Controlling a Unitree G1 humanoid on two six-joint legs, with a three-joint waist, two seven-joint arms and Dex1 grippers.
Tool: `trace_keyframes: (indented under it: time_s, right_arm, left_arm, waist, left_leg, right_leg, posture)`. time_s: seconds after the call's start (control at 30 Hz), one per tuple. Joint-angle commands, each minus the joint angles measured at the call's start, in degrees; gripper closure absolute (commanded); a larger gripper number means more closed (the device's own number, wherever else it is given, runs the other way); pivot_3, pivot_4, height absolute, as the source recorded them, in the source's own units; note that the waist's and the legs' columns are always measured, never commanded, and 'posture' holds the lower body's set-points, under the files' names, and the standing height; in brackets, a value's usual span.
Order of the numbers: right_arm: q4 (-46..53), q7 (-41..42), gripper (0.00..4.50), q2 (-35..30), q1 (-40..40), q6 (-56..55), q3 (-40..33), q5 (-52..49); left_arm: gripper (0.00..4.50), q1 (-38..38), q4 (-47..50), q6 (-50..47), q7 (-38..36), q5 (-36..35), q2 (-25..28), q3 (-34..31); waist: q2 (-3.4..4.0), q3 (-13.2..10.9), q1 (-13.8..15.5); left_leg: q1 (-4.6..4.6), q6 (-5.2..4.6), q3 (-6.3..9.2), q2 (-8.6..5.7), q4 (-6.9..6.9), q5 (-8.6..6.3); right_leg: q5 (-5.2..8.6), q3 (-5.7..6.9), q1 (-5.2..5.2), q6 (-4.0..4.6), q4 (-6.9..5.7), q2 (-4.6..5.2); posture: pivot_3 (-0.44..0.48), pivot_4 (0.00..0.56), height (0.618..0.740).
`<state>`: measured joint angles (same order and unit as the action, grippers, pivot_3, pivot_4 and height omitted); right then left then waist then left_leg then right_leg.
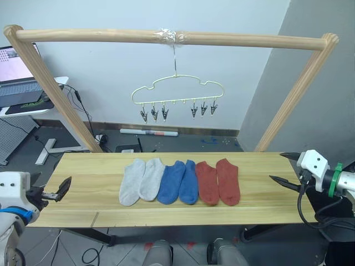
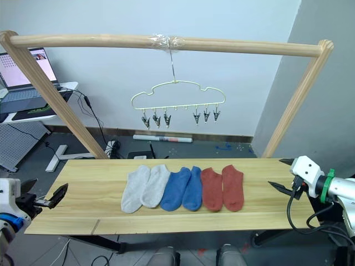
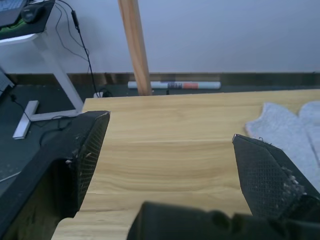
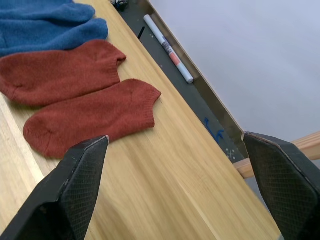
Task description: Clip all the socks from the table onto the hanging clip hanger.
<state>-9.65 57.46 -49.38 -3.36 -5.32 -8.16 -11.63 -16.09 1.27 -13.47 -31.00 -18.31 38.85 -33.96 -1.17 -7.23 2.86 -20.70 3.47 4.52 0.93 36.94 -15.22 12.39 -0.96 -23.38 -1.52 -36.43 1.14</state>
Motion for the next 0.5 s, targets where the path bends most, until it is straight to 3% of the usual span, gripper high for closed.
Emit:
trace_keyframes:
  time_s: [0.03,0.3,0.5]
  right_arm:
    - [3.18,-0.85,0.0,0.07,0.06,0.91,-1.66,-1.13]
    - [9.96,-2.77,0.0,1.24,1.63,5.18,-2.55,-3.04]
    - [22.99,-4.5,0.0,2.16,2.49,13.89,-2.28,-7.26]
  left_arm:
    - [0.03,0.38,2.32,0.55,-0.3,-0.67,-0.11,-0.71]
    - [0.03,3.02,4.52,0.92,1.62,0.48,-0.61,0.3]
    - [0.03,10.33,9.55,-3.35,3.82,-0.45,-3.11,6.12]
  waist:
    - [0.01,-0.01,-0.02]
    - [-0.01,-0.61,-0.19]
    - [-0.02,-3.36,-0.45]
  left_leg:
    - [0.0,0.0,0.0,0.0,0.0,0.0]
    - [0.04,0.0,0.0,0.01,0.04,0.0]
    - [-0.01,-0.01,0.01,0.0,0.13,0.02]
  right_leg:
    - [0.0,-0.01,0.0,0.0,-0.01,0.0]
    - [0.01,-0.02,0.01,0.01,-0.06,0.0]
    - [0.02,-0.08,-0.11,0.02,-0.35,0.03]
  posture:
    - [0.153,0.085,0.74]
    - [0.113,0.148,0.74]
    - [0.043,0.229,0.74]
